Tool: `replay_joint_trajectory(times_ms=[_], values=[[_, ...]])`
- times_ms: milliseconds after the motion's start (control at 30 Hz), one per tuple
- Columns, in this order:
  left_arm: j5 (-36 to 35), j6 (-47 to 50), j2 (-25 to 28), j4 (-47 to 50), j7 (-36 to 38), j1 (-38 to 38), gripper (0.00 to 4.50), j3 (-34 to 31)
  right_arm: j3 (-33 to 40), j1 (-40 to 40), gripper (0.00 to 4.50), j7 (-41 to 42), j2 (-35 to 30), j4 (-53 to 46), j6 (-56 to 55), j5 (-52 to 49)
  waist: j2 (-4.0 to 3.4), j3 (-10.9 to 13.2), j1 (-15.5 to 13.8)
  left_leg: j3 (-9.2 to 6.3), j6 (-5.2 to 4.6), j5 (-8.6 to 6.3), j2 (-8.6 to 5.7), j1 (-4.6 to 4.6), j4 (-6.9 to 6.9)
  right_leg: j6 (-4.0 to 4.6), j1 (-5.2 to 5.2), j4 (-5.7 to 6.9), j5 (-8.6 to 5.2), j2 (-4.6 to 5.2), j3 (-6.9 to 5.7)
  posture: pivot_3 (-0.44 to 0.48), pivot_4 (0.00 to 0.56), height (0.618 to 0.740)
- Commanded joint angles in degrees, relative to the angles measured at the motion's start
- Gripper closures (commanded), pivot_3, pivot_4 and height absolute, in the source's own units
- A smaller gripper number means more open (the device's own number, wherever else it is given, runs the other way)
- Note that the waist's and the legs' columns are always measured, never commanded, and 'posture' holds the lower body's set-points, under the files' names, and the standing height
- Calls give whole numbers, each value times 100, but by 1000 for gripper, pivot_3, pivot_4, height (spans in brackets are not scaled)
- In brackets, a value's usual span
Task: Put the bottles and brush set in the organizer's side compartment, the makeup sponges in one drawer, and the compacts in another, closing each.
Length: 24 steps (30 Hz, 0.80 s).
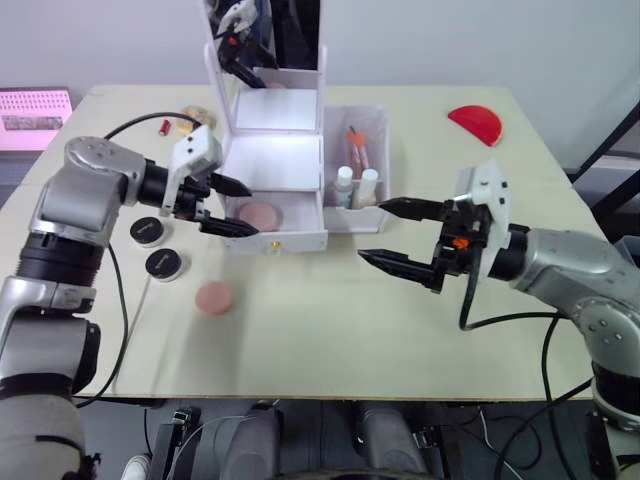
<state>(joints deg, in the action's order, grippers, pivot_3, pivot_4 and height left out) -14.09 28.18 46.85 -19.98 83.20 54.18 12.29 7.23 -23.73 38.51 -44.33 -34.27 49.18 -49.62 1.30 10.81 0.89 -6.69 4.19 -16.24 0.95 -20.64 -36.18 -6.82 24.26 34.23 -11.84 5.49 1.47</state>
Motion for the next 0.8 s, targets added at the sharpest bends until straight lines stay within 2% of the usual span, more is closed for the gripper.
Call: replay_joint_trajectory(times_ms=[33, 300, 467, 667, 800], values=[[0, 4, 8, 66, -64, 200, 23, -205, 108, -97, 0, -16, -50, -120, -109, 14, 0, 0, 2, 0, 0, 0, 0, 0, 1, 0, 0, 1, 0, 0, 0, 0, 150, 740], [-290, 166, 176, 155, 215, 205, 23, -469, 96, -121, 0, 2, -36, -73, -131, 46, 0, 0, 4, 0, 0, 0, 0, 0, 2, -4, 0, 1, 1, 0, 0, 0, 150, 740], [-736, 525, 475, 290, 408, -15, 23, -962, 288, -21, 0, 50, -111, -7, -139, 31, 0, 0, 27, 0, 0, 0, 0, 2, 5, -5, 1, 0, 1, 0, 0, 0, 150, 740], [-1120, 812, 1079, 653, 129, -976, 23, -1869, 1049, 558, 0, 284, -499, 282, -233, 102, 0, 0, 19, 0, 0, 0, 1, 2, 8, -7, 0, 0, -1, 0, 0, 0, 150, 740], [-1080, 500, 1489, 442, -137, -1838, 23, -2545, 1603, 1159, 0, 621, -798, 570, -473, 310, 0, 0, 11, 1, 0, 0, 0, 2, 6, -2, 0, -1, -3, 0, 0, 0, 150, 740]])
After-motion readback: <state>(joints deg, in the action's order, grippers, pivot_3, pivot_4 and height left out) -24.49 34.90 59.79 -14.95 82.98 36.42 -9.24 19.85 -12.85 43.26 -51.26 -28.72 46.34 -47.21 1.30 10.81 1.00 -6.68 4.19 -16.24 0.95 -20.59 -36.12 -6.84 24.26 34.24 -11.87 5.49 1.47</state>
